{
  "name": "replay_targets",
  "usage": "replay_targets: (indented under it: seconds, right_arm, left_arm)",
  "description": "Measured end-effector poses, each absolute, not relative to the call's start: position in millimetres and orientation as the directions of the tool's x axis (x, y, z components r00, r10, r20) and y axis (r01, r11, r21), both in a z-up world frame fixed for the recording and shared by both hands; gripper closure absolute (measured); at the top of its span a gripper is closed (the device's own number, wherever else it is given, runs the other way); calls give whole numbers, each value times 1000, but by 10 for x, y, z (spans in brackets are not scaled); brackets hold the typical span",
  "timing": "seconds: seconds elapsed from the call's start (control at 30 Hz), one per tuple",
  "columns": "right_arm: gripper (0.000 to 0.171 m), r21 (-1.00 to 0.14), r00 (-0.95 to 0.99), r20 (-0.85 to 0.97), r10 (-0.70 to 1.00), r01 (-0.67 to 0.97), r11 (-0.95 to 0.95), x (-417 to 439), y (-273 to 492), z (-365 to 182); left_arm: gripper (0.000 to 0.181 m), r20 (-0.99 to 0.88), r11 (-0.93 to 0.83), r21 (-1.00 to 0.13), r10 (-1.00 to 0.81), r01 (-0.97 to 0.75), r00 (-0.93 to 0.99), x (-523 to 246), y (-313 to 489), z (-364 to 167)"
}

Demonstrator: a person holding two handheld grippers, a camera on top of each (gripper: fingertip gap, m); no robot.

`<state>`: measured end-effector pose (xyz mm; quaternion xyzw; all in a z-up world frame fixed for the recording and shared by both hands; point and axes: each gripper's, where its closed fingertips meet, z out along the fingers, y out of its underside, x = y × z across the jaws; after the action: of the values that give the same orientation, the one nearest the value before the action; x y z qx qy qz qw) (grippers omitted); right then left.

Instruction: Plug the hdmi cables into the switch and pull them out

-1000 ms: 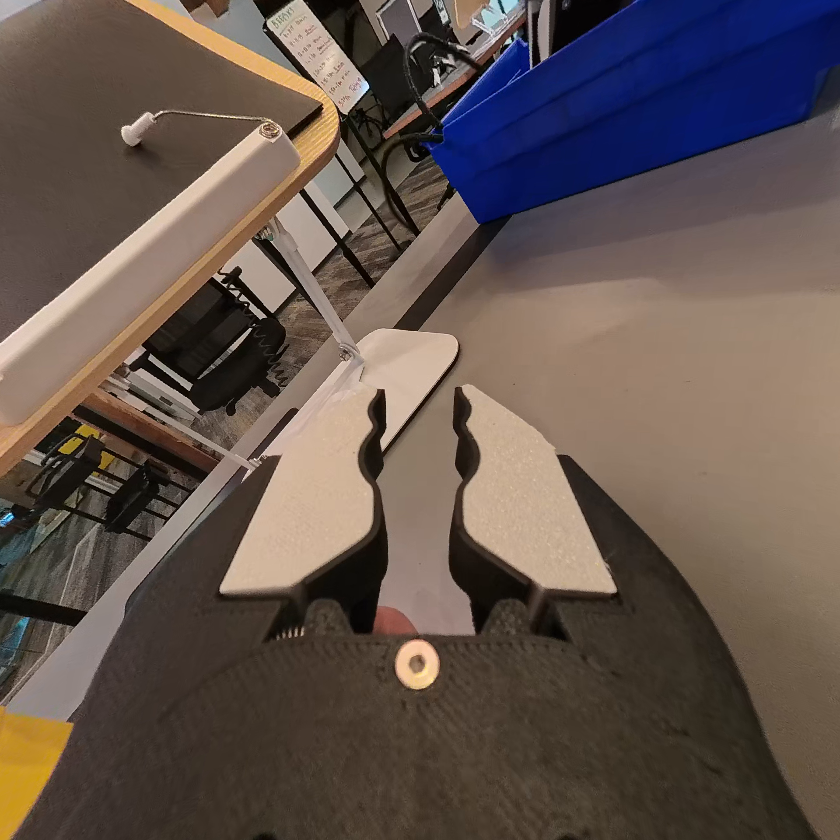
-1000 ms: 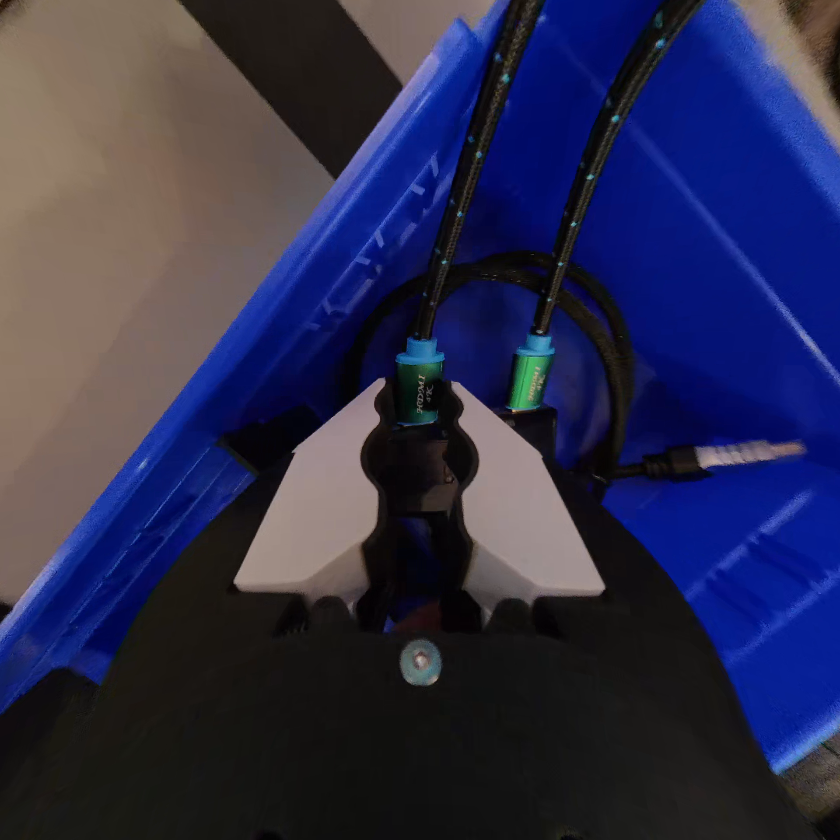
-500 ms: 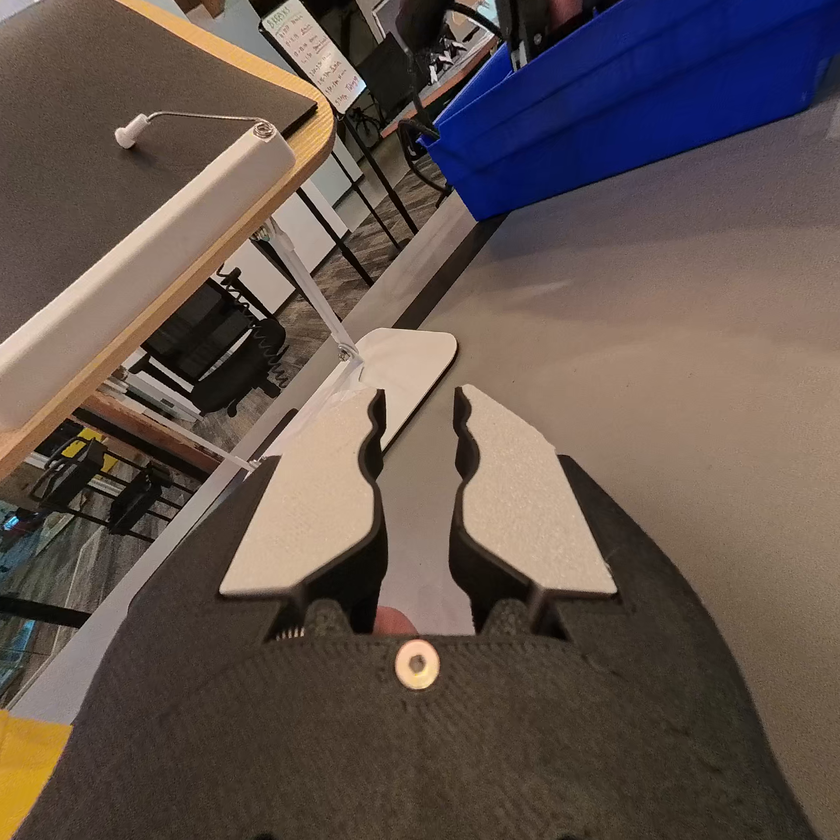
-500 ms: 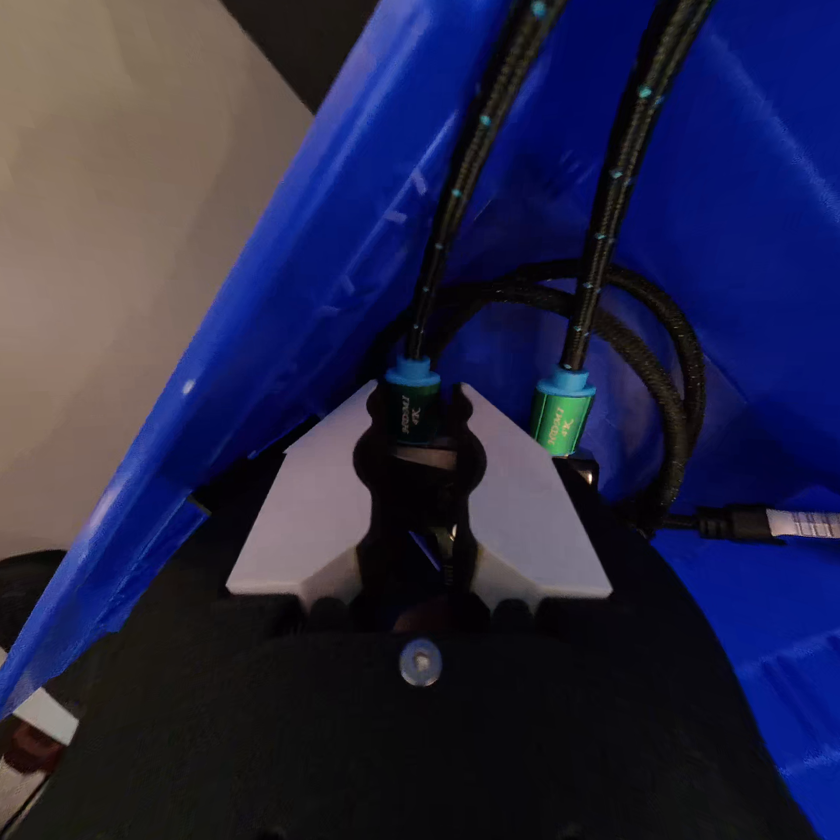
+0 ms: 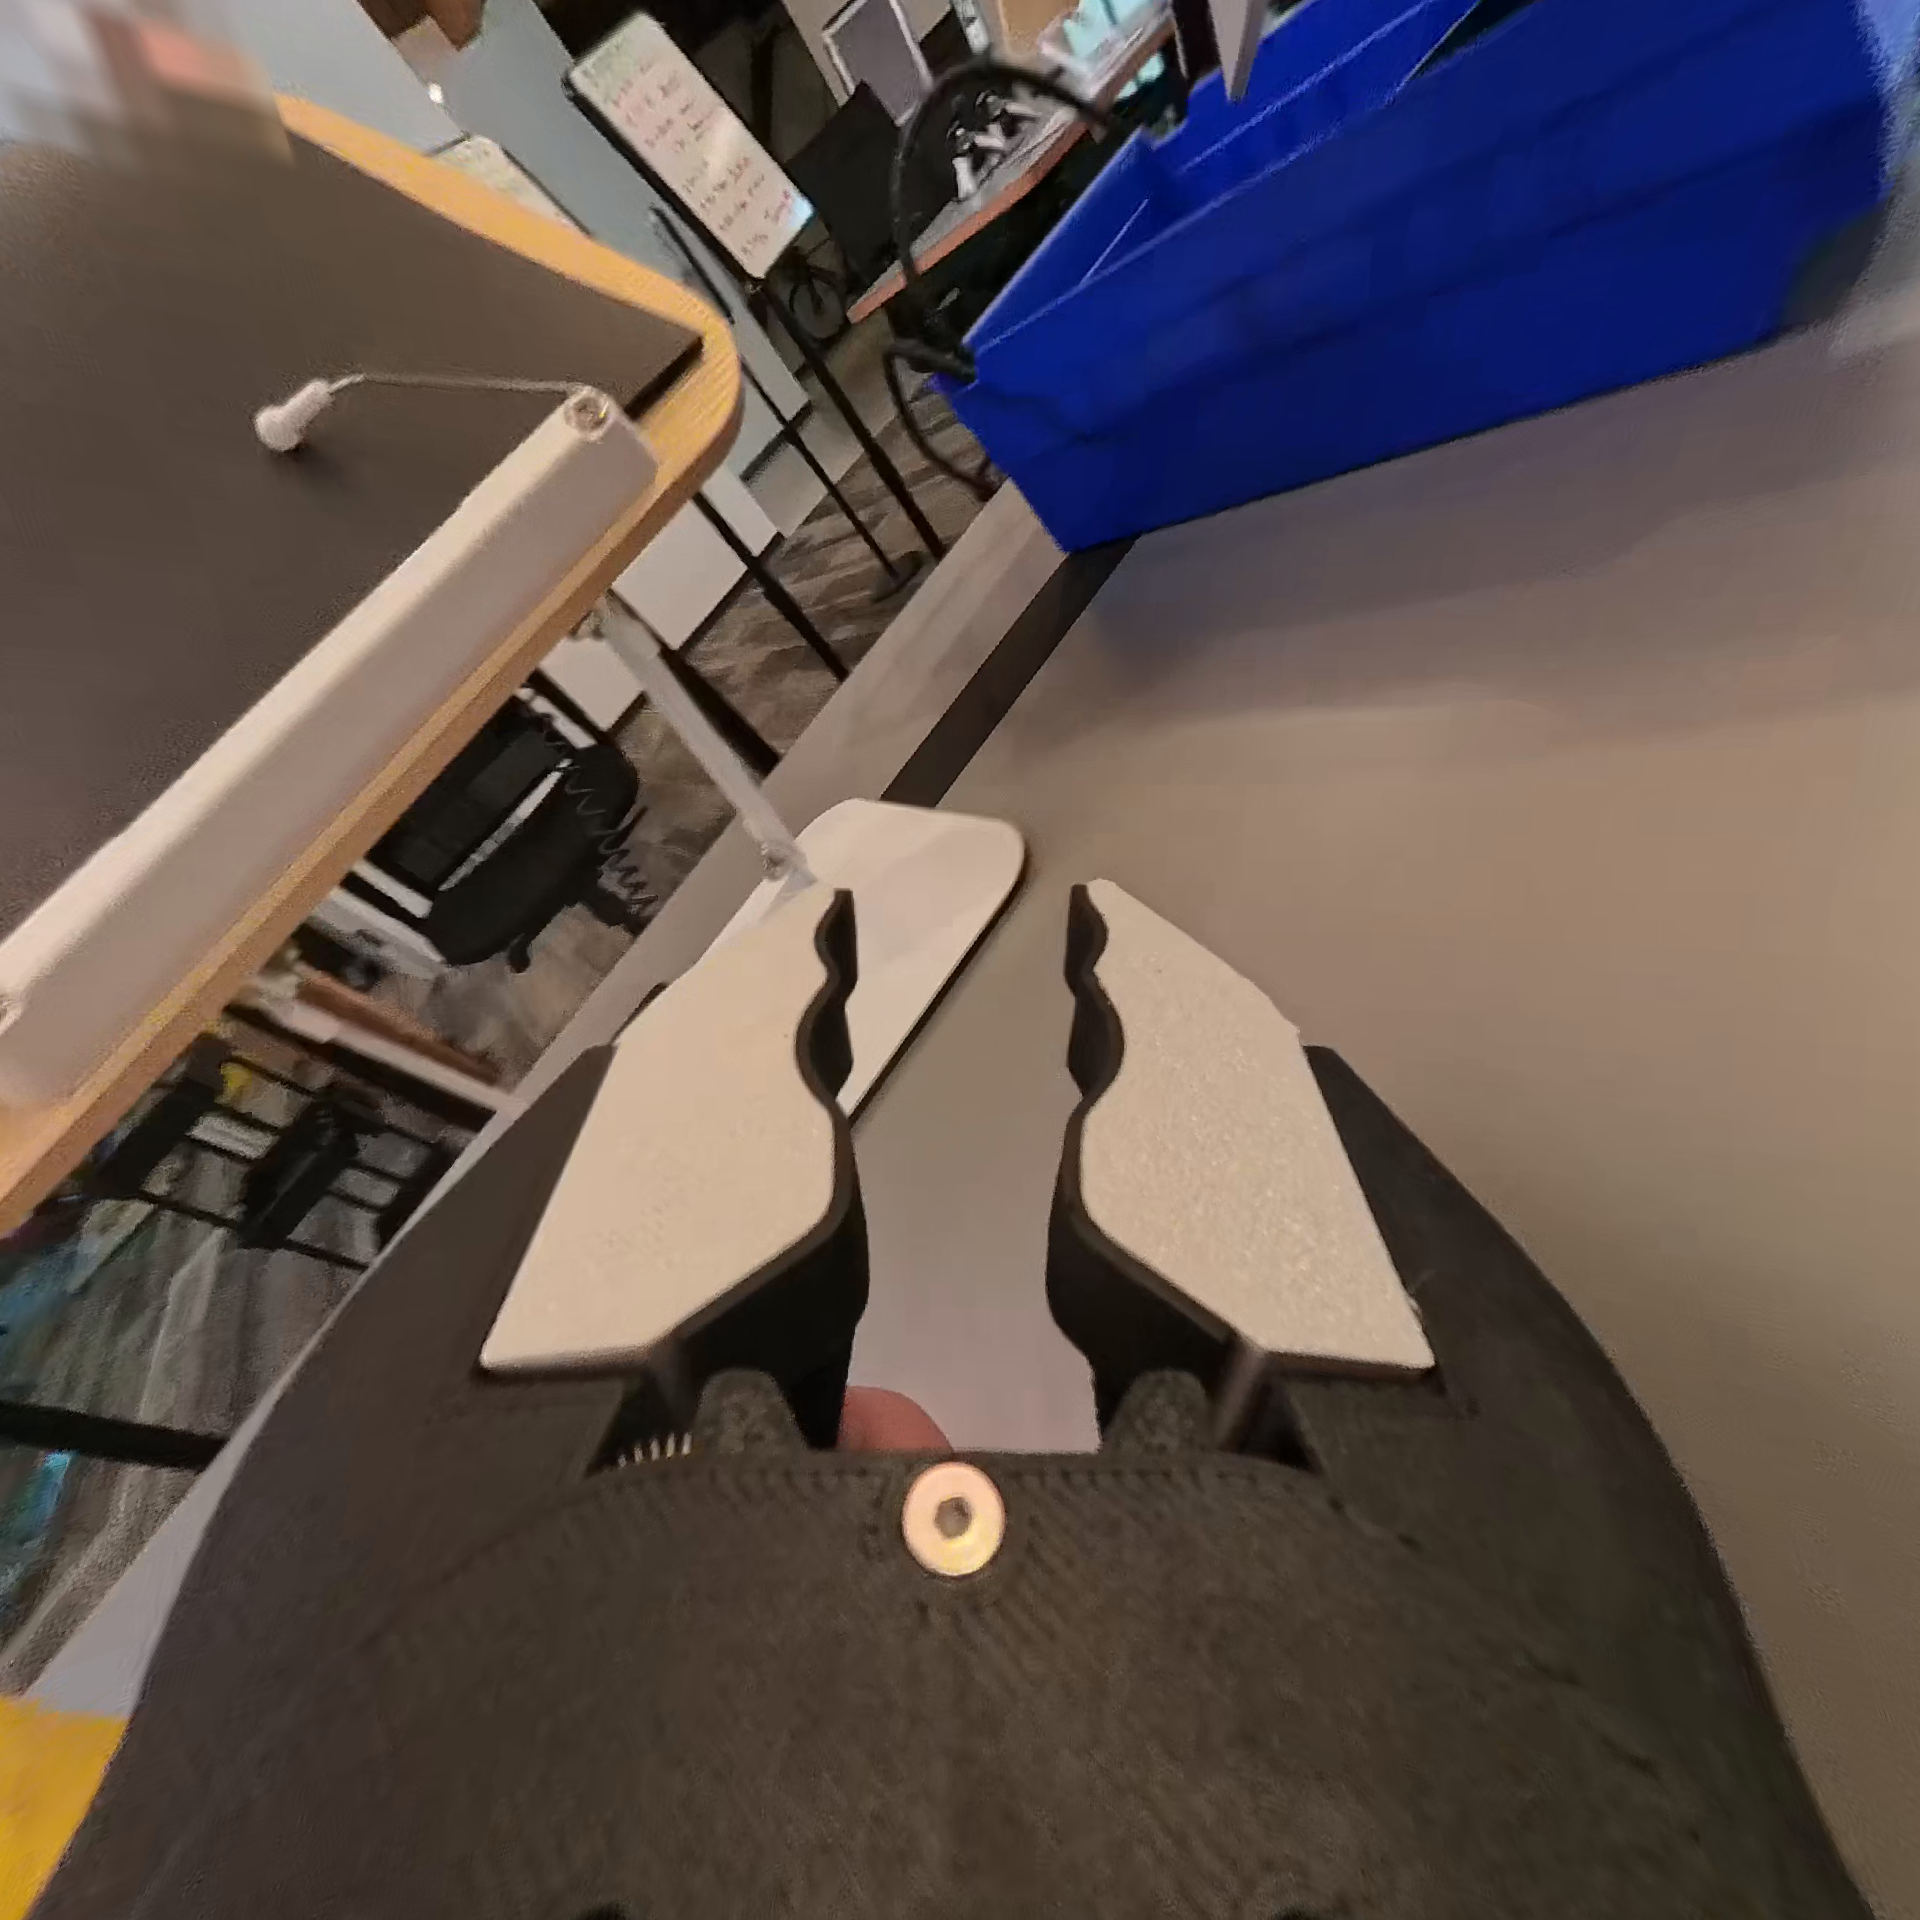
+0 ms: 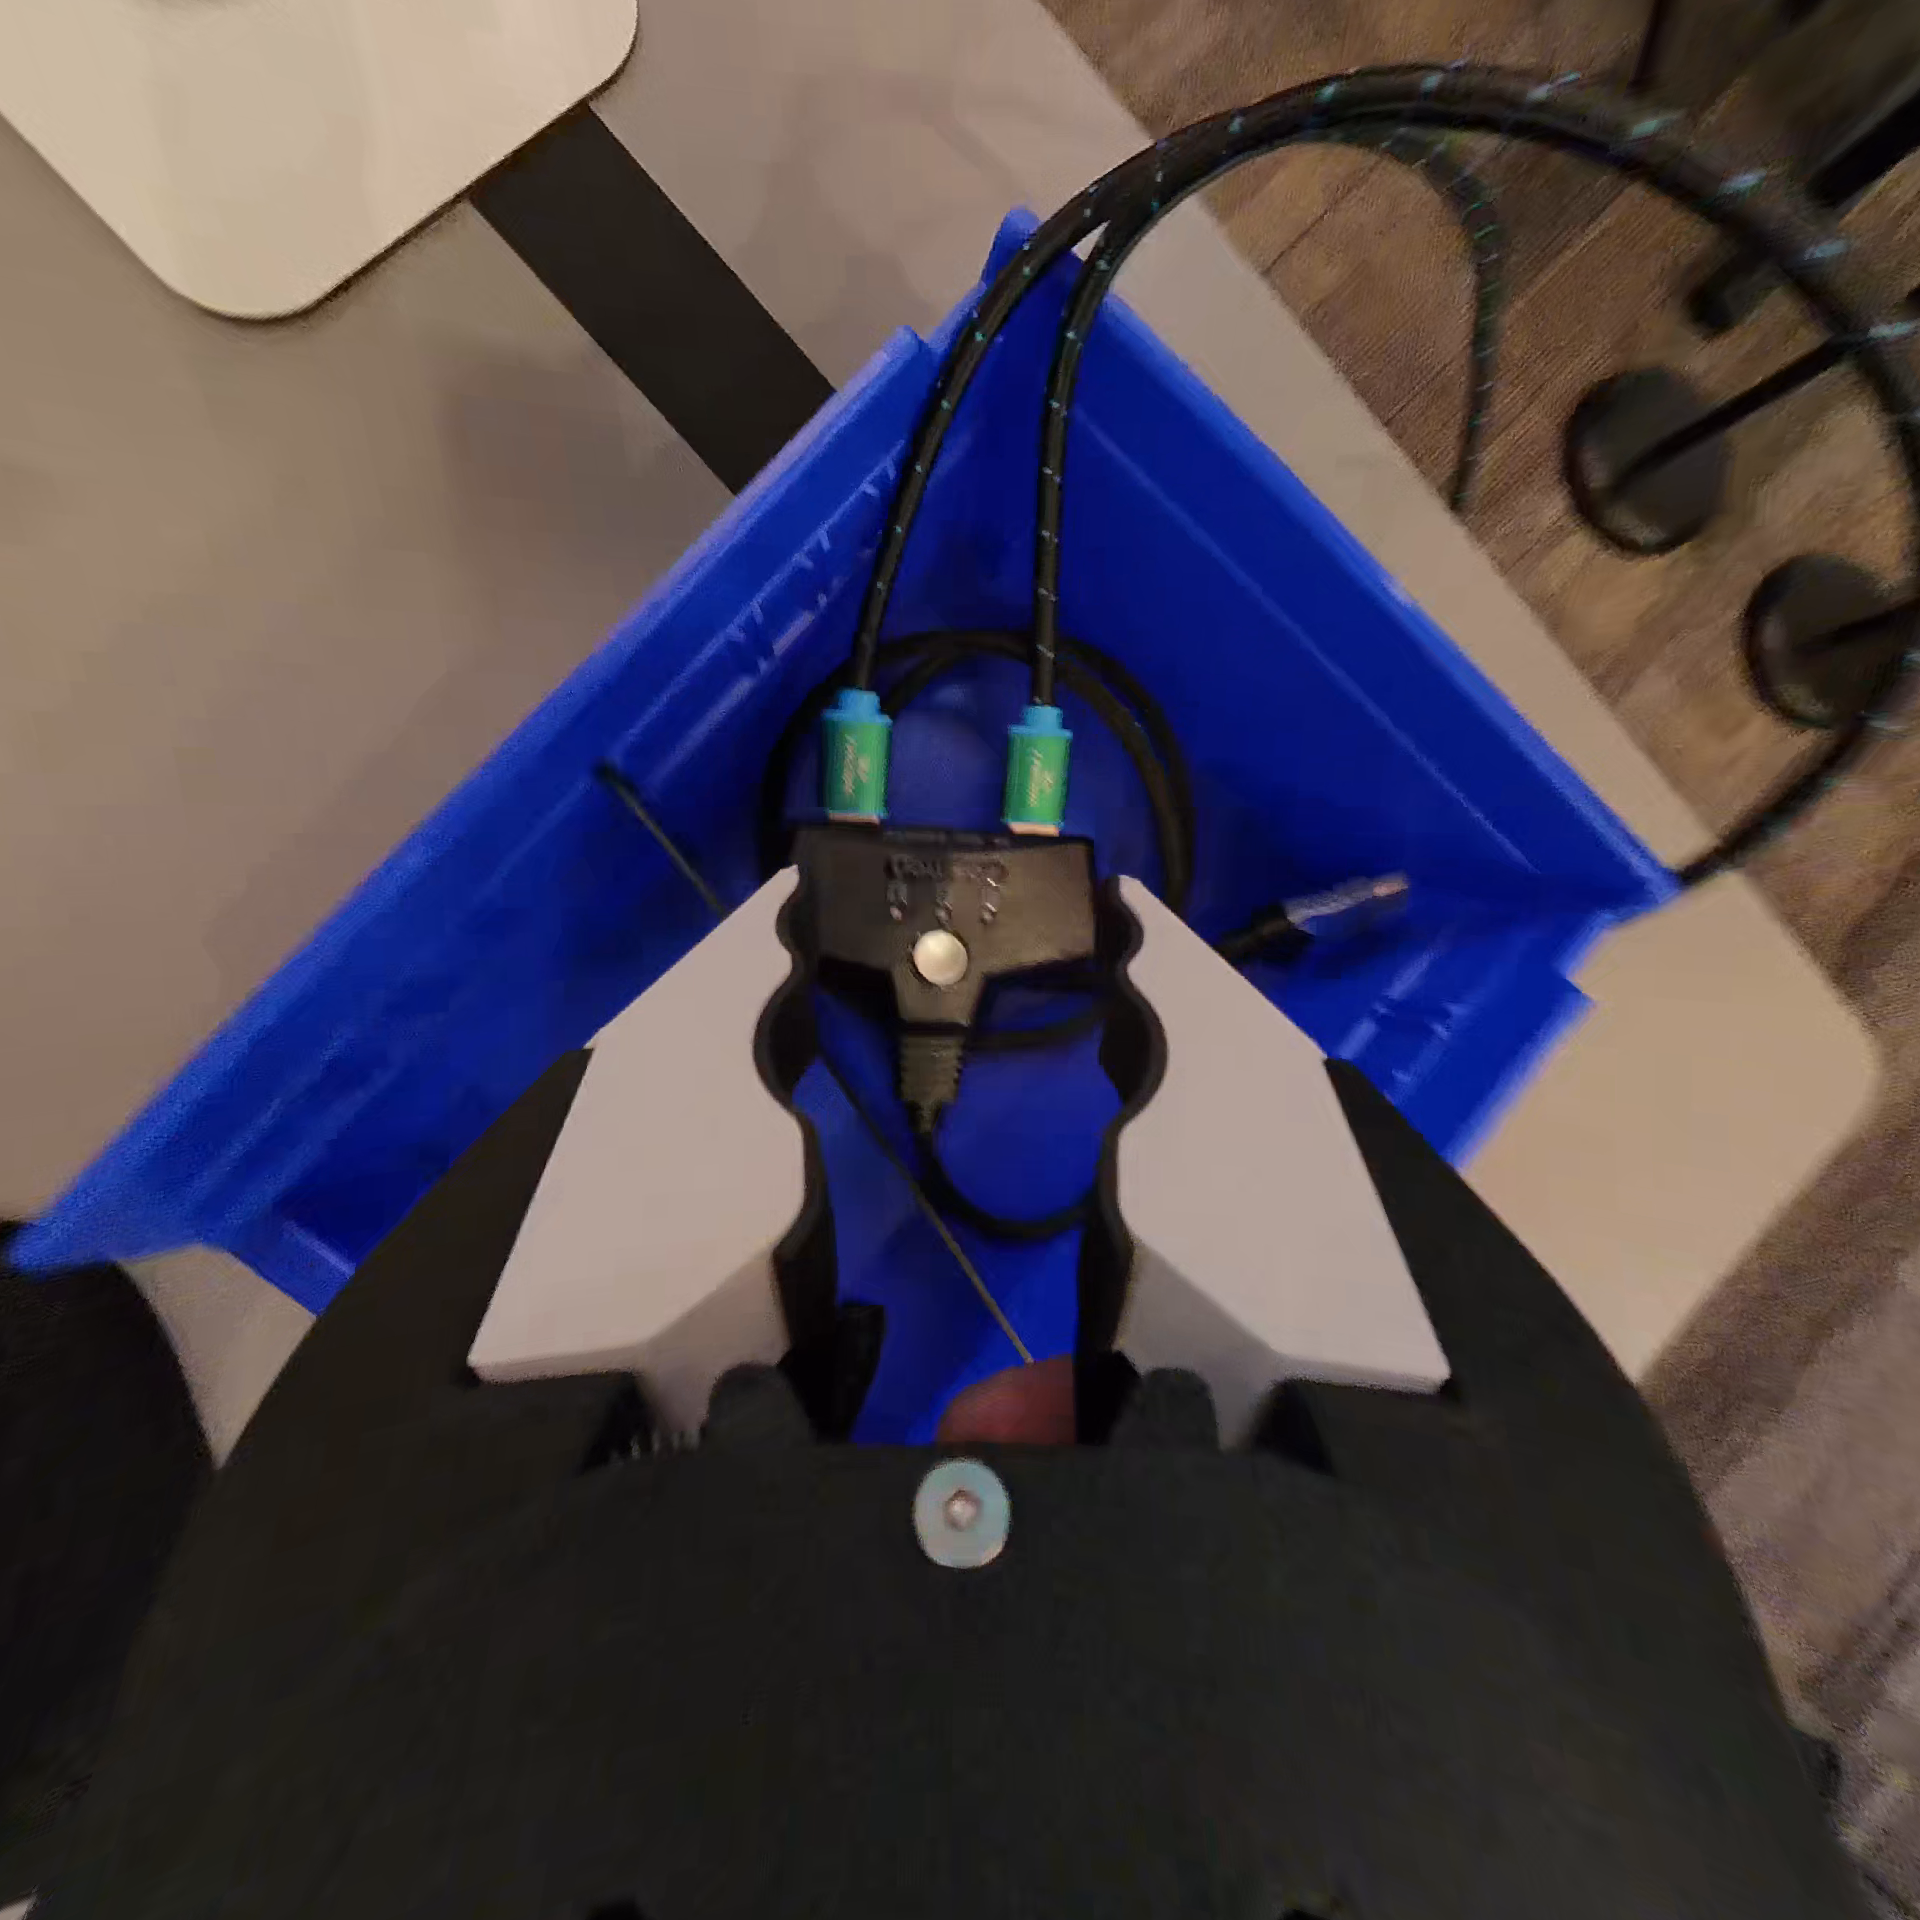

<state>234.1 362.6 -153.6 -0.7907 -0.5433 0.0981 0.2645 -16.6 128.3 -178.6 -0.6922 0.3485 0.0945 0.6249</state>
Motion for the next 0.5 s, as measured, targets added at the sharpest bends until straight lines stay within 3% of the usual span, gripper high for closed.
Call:
replay_targets:
  seconds: [0.2,0.3,0.33,0.4,0.5]
  right_arm:
    - [112,-528,446,279,851,811,-252,3072,3495,-1422]
    - [121,-558,413,350,841,813,-167,3180,3359,-1409]
    - [124,-520,379,416,826,845,-125,3236,3351,-1433]
    - [111,-427,262,489,832,904,-34,3255,3296,-1563]
    - [130,-301,130,491,862,953,28,3255,3268,-1807]
  left_arm:
    - [134,-509,33,-825,-477,-564,717,393,1341,-1540]
    - [129,-480,-2,-826,-521,-564,706,622,1424,-1530]
    - [127,-473,-13,-825,-533,-566,702,676,1447,-1563]
    - [126,-448,-31,-831,-554,-555,702,775,1472,-1646]
    - [126,-429,-46,-831,-581,-554,692,923,1442,-1771]
